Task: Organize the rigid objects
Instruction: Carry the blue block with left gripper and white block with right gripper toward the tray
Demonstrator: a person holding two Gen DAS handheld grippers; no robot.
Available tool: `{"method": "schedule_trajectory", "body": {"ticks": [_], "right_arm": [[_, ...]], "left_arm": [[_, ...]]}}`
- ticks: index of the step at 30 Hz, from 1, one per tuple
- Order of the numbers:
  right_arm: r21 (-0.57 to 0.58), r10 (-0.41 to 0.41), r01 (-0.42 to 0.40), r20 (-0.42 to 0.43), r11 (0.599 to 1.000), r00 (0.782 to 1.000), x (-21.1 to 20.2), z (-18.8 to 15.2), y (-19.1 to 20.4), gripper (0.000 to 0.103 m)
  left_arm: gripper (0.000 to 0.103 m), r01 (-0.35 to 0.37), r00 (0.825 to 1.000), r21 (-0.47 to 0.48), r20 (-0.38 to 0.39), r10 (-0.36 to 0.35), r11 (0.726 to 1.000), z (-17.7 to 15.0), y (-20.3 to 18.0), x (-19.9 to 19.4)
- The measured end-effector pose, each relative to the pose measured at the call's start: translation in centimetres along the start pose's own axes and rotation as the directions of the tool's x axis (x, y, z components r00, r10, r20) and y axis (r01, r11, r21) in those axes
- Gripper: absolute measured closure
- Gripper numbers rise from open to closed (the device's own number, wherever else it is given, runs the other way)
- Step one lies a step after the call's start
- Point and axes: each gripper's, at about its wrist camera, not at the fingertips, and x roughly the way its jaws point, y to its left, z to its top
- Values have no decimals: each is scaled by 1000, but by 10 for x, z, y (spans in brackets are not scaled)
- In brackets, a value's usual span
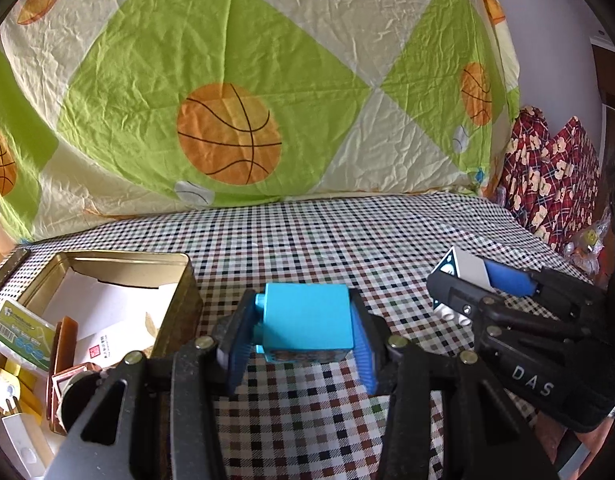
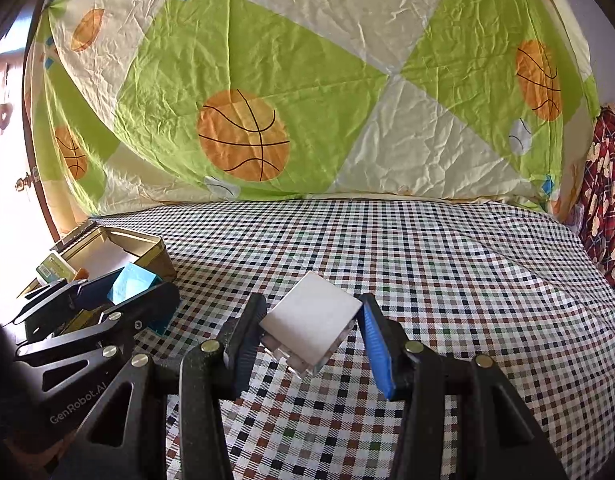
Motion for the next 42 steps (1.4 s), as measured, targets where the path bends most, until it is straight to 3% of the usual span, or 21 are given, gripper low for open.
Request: {"method": "schedule_trajectory", "body": {"ticks": [20, 29, 42], "right_arm": [[7, -7, 7, 39, 1000, 999, -19, -8, 9, 53], [4, -35, 34, 65, 999, 997, -29, -10, 16, 53], [4, -10, 9, 74, 1000, 997, -38, -13, 23, 53]], "left_arm": [[60, -14, 993, 2, 121, 14, 1000, -8, 3, -35], [60, -7, 989, -7, 148, 8, 1000, -11, 6, -46], [60, -12, 985, -5, 173, 13, 1000, -14, 8, -55]]}}
